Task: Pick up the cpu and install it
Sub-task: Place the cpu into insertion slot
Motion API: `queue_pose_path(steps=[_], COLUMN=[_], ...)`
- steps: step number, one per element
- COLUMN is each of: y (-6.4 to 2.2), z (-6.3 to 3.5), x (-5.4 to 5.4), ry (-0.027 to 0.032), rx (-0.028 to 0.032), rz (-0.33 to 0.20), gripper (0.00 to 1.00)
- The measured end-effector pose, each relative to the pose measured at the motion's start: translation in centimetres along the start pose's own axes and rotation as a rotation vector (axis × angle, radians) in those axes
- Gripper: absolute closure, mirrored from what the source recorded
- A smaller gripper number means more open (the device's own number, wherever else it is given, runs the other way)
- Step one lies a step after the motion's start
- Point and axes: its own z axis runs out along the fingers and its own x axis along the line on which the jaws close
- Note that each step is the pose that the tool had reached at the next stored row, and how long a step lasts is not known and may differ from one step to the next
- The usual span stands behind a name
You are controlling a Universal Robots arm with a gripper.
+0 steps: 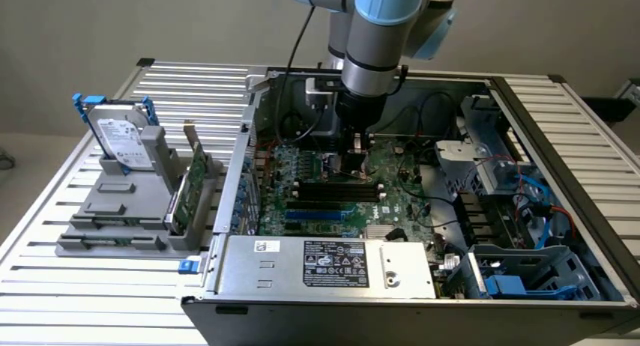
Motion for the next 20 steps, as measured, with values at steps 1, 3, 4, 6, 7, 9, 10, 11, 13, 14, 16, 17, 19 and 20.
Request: queue_pose_path(steps=[1,3,4,6,7,9,10,11,13,14,16,17,19,20], y=[0.0,0.0,0.0,-0.01,-0.01,-0.01,-0.01,-0.01,-0.01,-0.01,-0.01,-0.01,-0.01,-0.01], z=[0.0,0.03,0.04,0.08,0.09,0.09,0.09,0.1,0.1,0.1,0.1,0.1,0.1,0.1], x=[0.0,-0.01,-0.01,0.0,-0.01,-0.01,-0.01,-0.03,-0.04,-0.04,-0.04,-0.04,-0.04,-0.04], ry=[0.0001,0.0,0.0,-0.0001,-0.0001,0.0,-0.0001,-0.0002,-0.0001,-0.0002,-0.0001,-0.0001,-0.0001,-0.0001], rx=[-0.0001,0.0,0.0,0.0001,0.0,0.0,0.0,0.0002,0.0001,0.0001,0.0001,0.0001,0.0001,0.0001], rz=[0.0,0.0,0.0,0.0,0.0,0.0,0.0,0.0,0.0,0.0,0.0,0.0,0.0,0.0], gripper=[0.45,0.45,0.45,0.45,0.45,0.45,0.45,0.45,0.45,0.45,0.45,0.45,0.45,0.45])
